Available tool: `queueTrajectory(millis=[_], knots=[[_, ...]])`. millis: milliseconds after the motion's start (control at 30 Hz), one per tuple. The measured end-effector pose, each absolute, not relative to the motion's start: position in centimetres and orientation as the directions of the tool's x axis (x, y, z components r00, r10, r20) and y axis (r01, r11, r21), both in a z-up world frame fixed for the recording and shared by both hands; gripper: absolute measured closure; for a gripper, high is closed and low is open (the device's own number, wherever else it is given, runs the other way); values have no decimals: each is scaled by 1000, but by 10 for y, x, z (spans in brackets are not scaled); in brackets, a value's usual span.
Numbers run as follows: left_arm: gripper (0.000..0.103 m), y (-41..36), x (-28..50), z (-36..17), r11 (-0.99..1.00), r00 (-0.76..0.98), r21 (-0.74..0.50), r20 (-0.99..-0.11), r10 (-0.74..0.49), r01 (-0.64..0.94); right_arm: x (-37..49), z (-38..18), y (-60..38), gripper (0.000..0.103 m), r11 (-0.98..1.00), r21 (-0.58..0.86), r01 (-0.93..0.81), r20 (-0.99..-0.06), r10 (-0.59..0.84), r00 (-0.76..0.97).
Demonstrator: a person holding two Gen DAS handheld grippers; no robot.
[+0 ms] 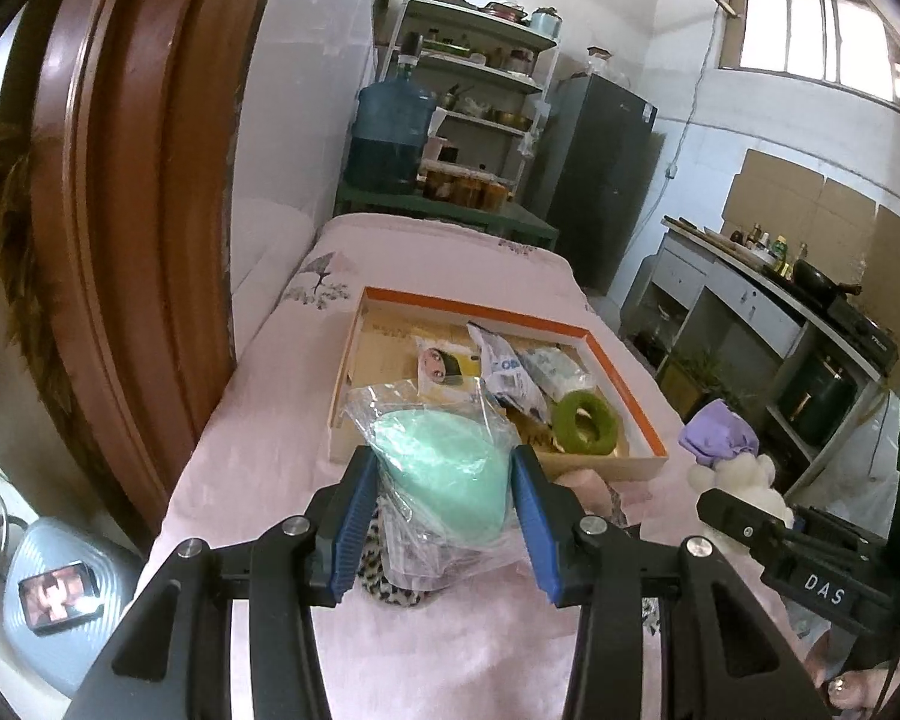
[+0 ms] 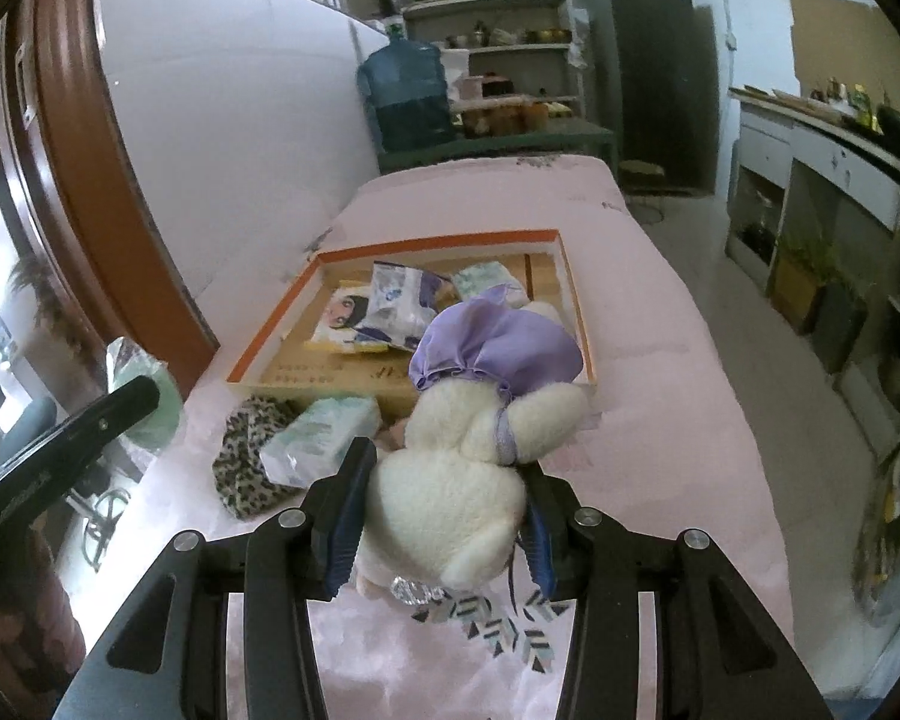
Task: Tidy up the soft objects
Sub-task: 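Carry the soap bag and purple-hat bunny over the cardboard tray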
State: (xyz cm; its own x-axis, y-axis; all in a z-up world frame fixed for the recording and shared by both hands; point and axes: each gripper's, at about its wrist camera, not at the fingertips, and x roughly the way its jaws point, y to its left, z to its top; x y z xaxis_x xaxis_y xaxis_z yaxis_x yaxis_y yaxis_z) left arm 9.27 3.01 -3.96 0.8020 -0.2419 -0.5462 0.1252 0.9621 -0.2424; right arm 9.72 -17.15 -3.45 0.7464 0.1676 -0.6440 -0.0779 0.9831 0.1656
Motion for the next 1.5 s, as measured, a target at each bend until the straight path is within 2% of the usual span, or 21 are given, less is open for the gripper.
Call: queueTrajectory(millis=[933, 1500], knots=[[58, 7, 153, -18, 965, 810, -210, -532, -247, 156, 160, -20, -159, 57, 981, 134, -140, -630, 194, 752], [58, 4, 203, -25, 968, 800, -206, -551, -236, 143, 209, -23, -156, 57, 979, 140, -148, -642, 203, 739]])
